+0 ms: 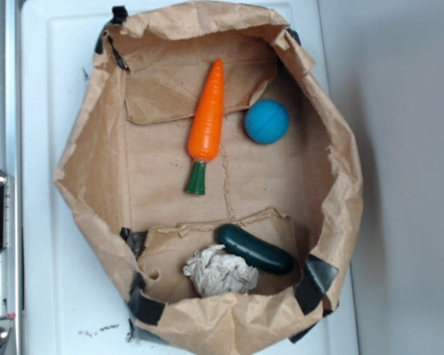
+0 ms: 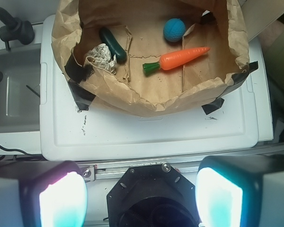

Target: Grab the carrot.

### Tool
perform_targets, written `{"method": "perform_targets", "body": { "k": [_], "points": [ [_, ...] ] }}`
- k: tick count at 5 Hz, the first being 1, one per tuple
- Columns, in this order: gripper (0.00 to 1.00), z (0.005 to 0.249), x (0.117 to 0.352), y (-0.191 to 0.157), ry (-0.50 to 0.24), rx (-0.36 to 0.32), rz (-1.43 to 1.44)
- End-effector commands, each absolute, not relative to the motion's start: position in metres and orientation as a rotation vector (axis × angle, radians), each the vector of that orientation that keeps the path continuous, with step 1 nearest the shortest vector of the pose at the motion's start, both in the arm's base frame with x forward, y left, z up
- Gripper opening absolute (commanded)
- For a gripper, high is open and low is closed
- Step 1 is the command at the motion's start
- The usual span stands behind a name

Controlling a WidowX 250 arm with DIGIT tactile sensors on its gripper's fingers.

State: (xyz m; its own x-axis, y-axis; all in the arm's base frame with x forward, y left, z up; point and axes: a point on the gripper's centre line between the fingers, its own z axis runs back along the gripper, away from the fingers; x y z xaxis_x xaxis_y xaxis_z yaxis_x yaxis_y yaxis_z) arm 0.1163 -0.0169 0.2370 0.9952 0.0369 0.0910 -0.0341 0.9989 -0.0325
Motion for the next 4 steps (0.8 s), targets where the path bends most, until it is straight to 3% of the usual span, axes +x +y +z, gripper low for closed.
{"method": "perform_targets", "body": {
  "k": [1, 3, 4],
  "points": [
    [1.0, 0.237, 0.116, -0.017, -0.092, -0.031, 0.036],
    [1.0, 0.235, 0.153, -0.028, -0.104, -0.09, 0.141],
    [1.0, 0.214, 0.175, -0.014, -0.107, -0.043, 0.256]
  ]
}}
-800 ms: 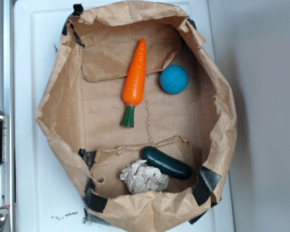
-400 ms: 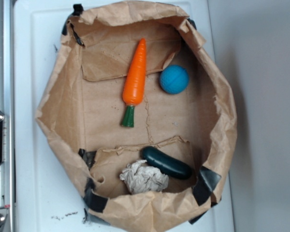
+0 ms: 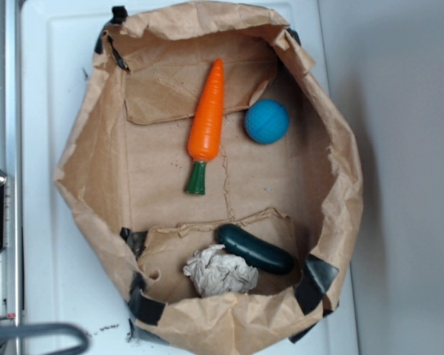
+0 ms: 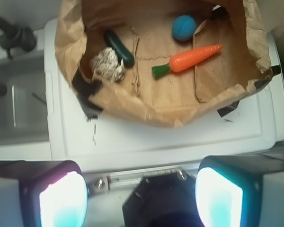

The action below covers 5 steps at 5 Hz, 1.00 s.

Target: Grab the carrot.

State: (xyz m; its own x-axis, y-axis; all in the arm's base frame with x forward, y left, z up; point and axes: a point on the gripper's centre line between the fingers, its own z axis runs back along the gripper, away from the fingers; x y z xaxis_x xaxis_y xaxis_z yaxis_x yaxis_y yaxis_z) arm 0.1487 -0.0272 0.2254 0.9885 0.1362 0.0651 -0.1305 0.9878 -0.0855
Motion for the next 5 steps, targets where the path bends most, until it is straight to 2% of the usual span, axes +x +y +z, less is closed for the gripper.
{"method": "perform_targets", "body": {
  "k": [1, 2, 5],
  "points": [
    [1.0, 0.187, 0.205, 0.005, -0.083, -0.019, 0.403],
    [1.0, 0.176, 0.233, 0.013, -0.078, -0.084, 0.423],
    [1.0, 0.176, 0.233, 0.013, -0.078, -0.084, 0.423]
  ]
}}
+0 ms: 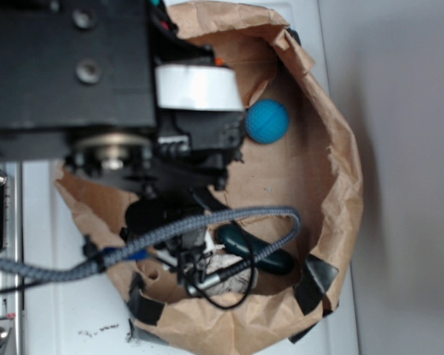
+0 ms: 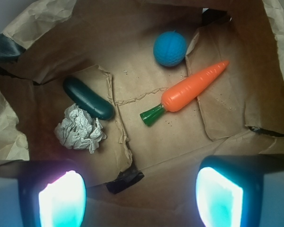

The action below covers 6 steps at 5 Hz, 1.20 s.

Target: Grab the carrot.

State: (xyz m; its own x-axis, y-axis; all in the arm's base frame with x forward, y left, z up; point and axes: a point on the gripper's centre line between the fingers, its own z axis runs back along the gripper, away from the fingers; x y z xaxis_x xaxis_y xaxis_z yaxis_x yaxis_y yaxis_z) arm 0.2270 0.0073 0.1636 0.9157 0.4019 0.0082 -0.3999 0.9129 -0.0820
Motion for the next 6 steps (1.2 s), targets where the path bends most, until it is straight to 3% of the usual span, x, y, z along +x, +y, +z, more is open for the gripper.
{"method": "perform_targets", "body": {
  "k": [1, 4, 6],
  "points": [
    [1.0, 0.176, 0.233, 0.013, -0.078, -0.084, 0.423],
    [1.0, 0.146, 0.248, 0.047, -0.057, -0.212, 0.889],
    [1.0, 0.092, 0.26, 0.042, -0.144, -0.133, 0.887]
  ]
}}
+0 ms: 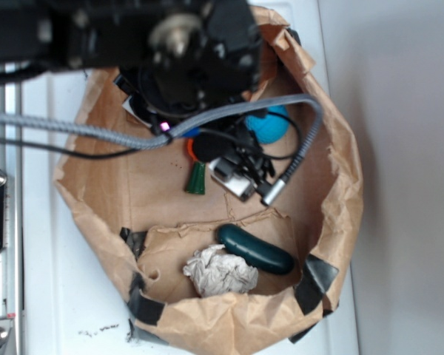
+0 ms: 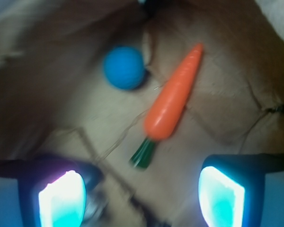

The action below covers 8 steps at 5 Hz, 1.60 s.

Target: Grab the carrot.

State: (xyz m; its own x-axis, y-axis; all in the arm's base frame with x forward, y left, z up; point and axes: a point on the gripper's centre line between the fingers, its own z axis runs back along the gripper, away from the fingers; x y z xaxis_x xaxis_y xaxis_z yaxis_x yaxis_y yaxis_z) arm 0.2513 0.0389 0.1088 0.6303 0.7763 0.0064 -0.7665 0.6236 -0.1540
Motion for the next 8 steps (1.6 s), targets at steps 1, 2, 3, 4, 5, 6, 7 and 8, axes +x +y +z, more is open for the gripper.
{"method": "perform_targets", "body": {
  "k": [1, 2, 3, 4, 5, 6, 7, 8],
  "points": [
    [1.0, 0.075, 0.27, 0.044, -0.142, -0.14, 0.867],
    [1.0, 0.061, 0.279, 0.046, -0.138, -0.117, 0.865],
    [1.0, 0.049, 0.282, 0.047, -0.16, -0.076, 0.87],
    [1.0, 0.042, 0.283, 0.048, -0.175, -0.04, 0.87],
    [1.0, 0.05, 0.274, 0.051, -0.159, -0.059, 0.865],
    [1.0, 0.045, 0.272, 0.055, -0.165, -0.048, 0.885],
    [0.97, 0.034, 0.271, 0.051, -0.174, -0.028, 0.871],
    [0.0, 0.033, 0.271, 0.05, -0.179, -0.027, 0.865]
  ]
}}
